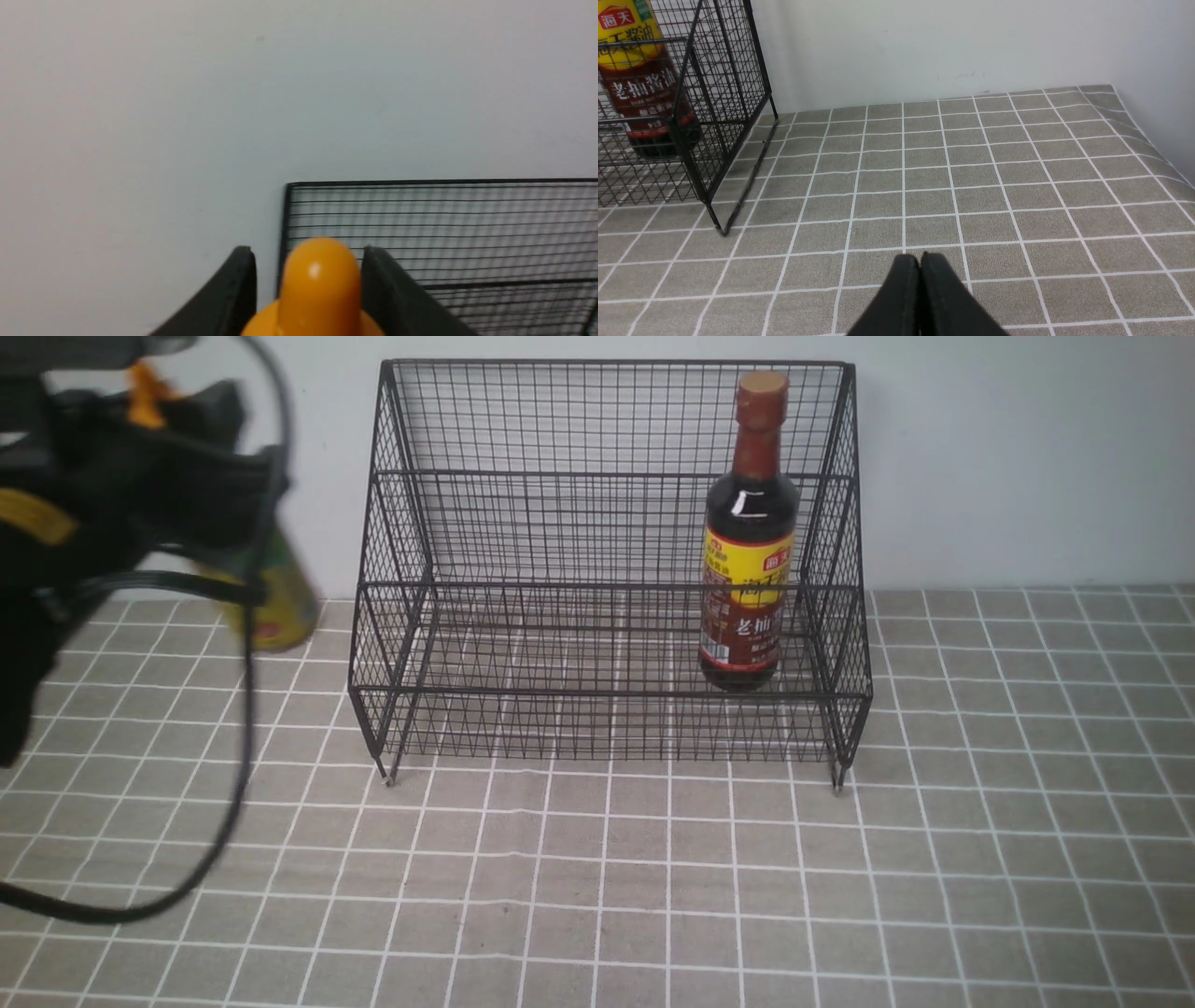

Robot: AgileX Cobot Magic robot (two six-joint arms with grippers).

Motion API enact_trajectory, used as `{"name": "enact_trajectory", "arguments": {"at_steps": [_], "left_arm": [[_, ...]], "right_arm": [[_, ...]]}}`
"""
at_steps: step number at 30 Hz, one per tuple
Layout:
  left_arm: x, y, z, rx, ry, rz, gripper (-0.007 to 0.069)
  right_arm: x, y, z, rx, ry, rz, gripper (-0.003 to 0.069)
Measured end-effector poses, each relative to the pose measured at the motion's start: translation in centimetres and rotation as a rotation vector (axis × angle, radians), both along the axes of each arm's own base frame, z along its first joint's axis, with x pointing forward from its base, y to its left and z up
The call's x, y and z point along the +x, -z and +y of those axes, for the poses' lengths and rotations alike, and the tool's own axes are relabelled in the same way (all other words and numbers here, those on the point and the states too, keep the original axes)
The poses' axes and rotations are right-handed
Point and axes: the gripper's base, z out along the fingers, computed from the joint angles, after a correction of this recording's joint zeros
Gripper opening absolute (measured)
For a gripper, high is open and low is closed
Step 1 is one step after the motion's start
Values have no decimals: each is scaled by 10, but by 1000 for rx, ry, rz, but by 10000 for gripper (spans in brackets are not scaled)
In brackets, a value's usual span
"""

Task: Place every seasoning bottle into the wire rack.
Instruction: Use the left arm to put the condiment bottle back on the shelf

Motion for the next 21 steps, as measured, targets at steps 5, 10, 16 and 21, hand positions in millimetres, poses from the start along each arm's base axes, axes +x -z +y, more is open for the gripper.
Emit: {"name": "enact_trajectory", "arguments": {"at_steps": [5, 10, 16, 21], "left_arm": [[15, 8, -31, 9, 87, 32, 259], [40, 25, -48, 1, 110, 66, 259], [59, 52, -55, 6, 106, 112, 259], [67, 76, -59, 28, 109, 198, 259]], "right_arm": [[0, 0, 0, 0, 0, 0, -13], [0, 0, 0, 0, 0, 0, -13], [0, 0, 0, 0, 0, 0, -13], [0, 0, 0, 1, 0, 0, -13]]}}
